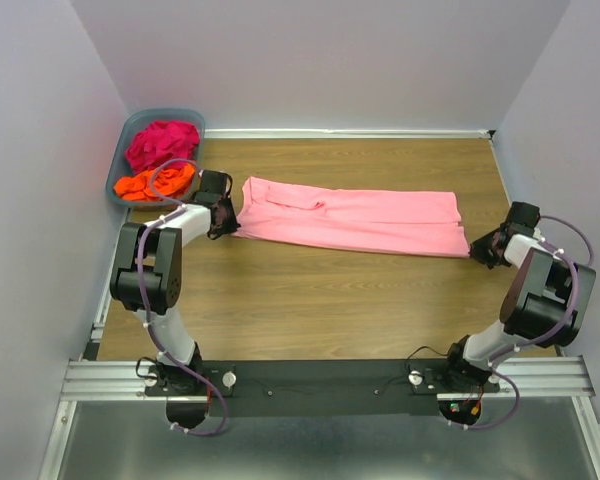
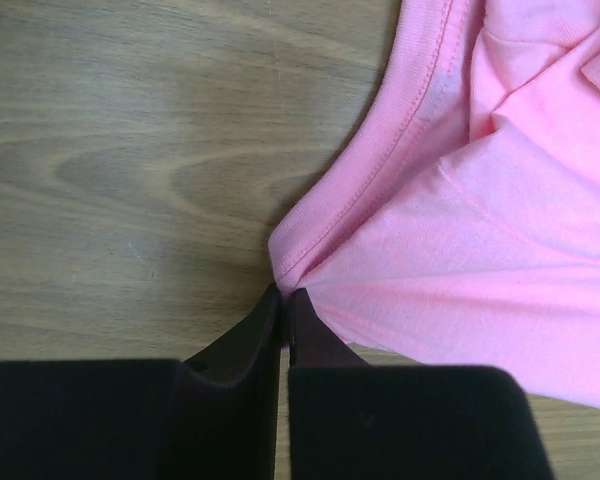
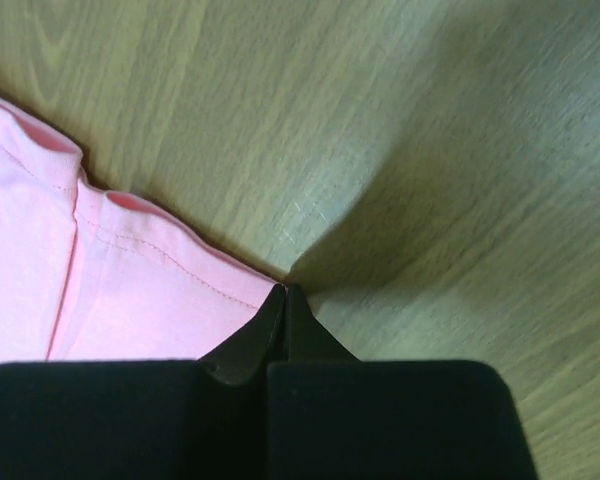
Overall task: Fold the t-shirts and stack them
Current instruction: Fold the tshirt
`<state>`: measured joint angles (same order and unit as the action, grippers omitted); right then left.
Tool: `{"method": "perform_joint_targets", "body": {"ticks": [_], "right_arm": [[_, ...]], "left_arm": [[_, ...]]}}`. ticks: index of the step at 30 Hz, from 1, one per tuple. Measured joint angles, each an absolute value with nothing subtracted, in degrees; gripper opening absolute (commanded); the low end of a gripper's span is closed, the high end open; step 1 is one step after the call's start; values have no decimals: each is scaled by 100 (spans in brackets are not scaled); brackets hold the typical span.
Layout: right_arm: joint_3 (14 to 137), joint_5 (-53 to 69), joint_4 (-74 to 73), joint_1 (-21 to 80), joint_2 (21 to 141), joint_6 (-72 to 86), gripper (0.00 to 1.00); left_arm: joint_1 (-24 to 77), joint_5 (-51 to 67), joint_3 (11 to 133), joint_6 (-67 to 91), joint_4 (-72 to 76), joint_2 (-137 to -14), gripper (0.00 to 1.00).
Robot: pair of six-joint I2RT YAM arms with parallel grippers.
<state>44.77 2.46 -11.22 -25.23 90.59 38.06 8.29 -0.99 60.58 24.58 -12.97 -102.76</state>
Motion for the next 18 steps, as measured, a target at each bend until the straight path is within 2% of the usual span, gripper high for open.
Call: {"method": "perform_joint_targets", "body": {"ticks": [3, 5, 6, 7, 8, 9, 11, 13, 17, 18], "right_arm": [[4464, 311, -1236, -2526, 9030, 3723, 1], [4436, 434, -1258, -2530, 9024, 3677, 1], [4410, 497, -1256, -2534, 9006, 3658, 6], [4370, 569, -1267, -2541, 8973, 3642, 20], [4333, 626, -1299, -2545, 8932, 3636, 28], [4300, 681, -1328, -2554, 8873, 3599, 42], [4252, 757, -1498, -2563, 8729, 3533, 51], [4259, 753, -1653, -2565, 8552, 3446, 55], [4372, 666, -2018, -2460, 8180, 3286, 56], [4451, 554, -2104, -2342, 8121, 3245, 56]], "left_arm": [[805, -62, 6062, 2377, -1332, -10274, 13], [799, -40, 6055, 2346, -1343, -10263, 22], [797, -34, 6038, 2340, -1345, -10245, 26], [792, -30, 6007, 2322, -1361, -10215, 34], [790, -30, 5977, 2318, -1369, -10180, 41], [786, -32, 5920, 2298, -1437, -10108, 53], [777, -43, 5848, 2287, -1568, -9985, 63], [762, -49, 5815, 2279, -1691, -9870, 73], [744, -106, 5817, 2279, -1922, -9557, 73], [746, -134, 5828, 2281, -1986, -9437, 70]]}}
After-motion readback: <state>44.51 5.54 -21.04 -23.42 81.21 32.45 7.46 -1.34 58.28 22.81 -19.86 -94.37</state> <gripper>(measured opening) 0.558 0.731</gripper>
